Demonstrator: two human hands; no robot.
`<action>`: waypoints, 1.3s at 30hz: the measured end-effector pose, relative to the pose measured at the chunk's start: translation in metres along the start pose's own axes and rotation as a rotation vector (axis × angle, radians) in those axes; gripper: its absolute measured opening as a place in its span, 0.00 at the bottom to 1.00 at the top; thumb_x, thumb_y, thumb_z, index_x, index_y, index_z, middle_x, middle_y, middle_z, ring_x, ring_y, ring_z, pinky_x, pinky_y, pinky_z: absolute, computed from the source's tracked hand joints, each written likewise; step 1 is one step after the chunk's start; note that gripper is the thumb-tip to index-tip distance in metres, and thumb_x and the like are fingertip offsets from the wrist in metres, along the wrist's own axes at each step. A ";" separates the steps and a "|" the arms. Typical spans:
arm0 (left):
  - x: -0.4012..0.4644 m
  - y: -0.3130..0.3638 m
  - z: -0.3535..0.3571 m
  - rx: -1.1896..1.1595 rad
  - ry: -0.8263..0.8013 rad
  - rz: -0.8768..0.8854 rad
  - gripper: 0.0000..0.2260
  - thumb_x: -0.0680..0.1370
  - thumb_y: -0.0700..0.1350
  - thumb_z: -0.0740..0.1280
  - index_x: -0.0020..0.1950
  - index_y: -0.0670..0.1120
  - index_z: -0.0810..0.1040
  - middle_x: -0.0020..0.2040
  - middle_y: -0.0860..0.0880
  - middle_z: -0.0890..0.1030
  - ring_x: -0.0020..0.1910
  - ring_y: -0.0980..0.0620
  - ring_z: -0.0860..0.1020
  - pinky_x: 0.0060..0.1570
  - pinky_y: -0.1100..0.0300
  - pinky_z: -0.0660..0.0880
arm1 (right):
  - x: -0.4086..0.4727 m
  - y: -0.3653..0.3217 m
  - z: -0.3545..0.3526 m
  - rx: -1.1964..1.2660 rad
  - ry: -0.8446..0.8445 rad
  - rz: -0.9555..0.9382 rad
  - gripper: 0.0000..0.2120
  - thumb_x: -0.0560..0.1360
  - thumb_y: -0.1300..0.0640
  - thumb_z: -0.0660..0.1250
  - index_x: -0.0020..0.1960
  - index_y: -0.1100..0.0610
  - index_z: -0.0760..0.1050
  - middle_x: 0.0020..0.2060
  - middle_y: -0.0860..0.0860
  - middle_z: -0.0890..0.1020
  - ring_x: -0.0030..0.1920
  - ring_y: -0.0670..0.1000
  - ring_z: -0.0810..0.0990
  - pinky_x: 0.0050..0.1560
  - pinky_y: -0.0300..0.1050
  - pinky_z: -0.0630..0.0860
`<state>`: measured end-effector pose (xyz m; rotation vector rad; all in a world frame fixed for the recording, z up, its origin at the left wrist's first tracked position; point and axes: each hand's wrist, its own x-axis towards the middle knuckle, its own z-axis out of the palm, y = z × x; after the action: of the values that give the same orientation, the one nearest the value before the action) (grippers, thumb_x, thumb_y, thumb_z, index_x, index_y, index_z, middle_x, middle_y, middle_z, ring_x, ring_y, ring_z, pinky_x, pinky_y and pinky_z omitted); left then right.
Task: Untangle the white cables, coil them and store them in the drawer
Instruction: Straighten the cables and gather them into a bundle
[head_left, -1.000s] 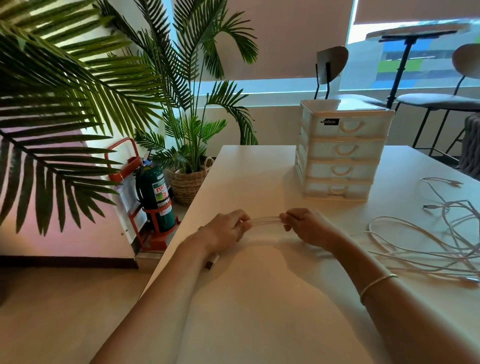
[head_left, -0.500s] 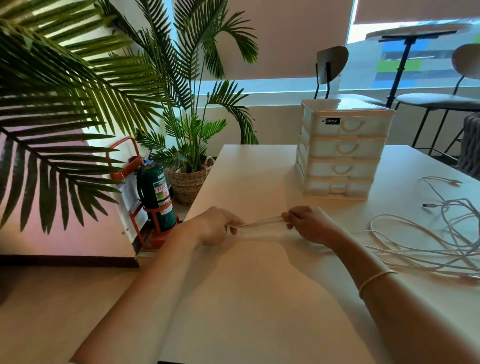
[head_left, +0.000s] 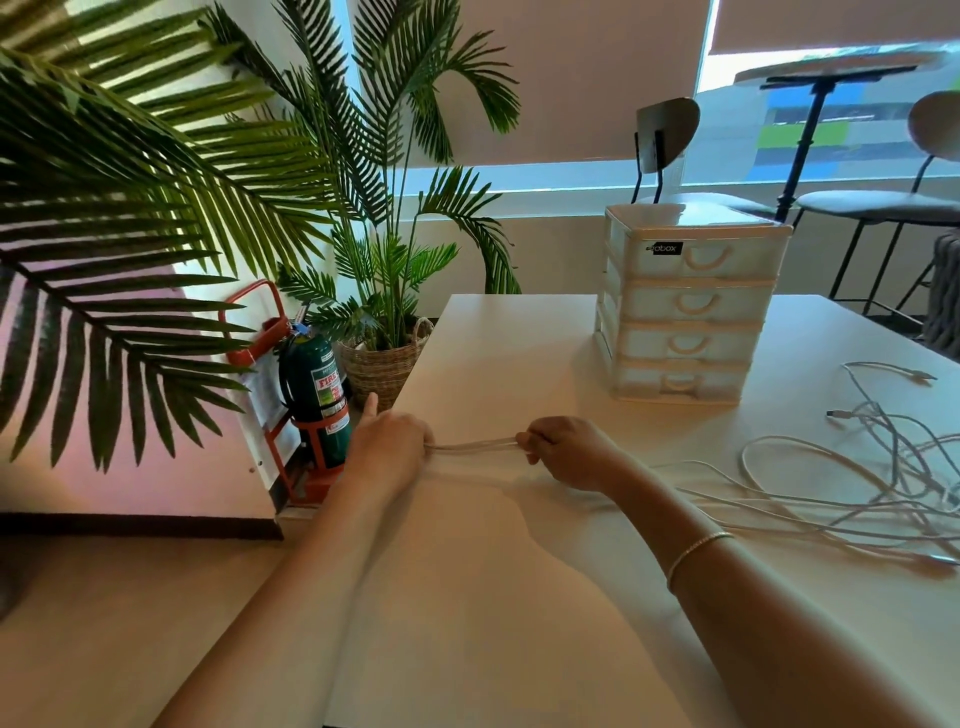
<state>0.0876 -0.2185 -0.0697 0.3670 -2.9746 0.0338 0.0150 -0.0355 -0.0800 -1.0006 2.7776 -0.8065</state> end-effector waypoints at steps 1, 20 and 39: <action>0.001 -0.001 0.000 0.008 -0.045 0.011 0.16 0.79 0.38 0.57 0.60 0.51 0.78 0.61 0.50 0.77 0.66 0.50 0.68 0.73 0.49 0.42 | 0.002 -0.001 0.002 0.002 -0.004 -0.002 0.16 0.81 0.54 0.54 0.47 0.62 0.77 0.46 0.54 0.79 0.45 0.49 0.71 0.39 0.36 0.58; 0.004 0.060 0.022 -0.633 -0.168 0.222 0.13 0.82 0.49 0.54 0.43 0.46 0.73 0.39 0.49 0.73 0.40 0.50 0.70 0.37 0.63 0.60 | -0.011 0.018 -0.028 0.389 -0.256 0.255 0.14 0.80 0.57 0.57 0.38 0.58 0.75 0.27 0.51 0.67 0.27 0.47 0.62 0.27 0.37 0.59; 0.004 0.057 0.025 -0.590 -0.192 0.200 0.12 0.82 0.48 0.54 0.53 0.42 0.73 0.52 0.41 0.78 0.52 0.43 0.74 0.52 0.54 0.69 | -0.013 0.016 -0.020 0.027 -0.106 0.144 0.12 0.79 0.58 0.57 0.41 0.54 0.77 0.31 0.45 0.70 0.35 0.46 0.68 0.32 0.36 0.62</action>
<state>0.0660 -0.1656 -0.0943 -0.0043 -2.9973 -0.8764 0.0114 -0.0084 -0.0717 -0.8028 2.7037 -0.7458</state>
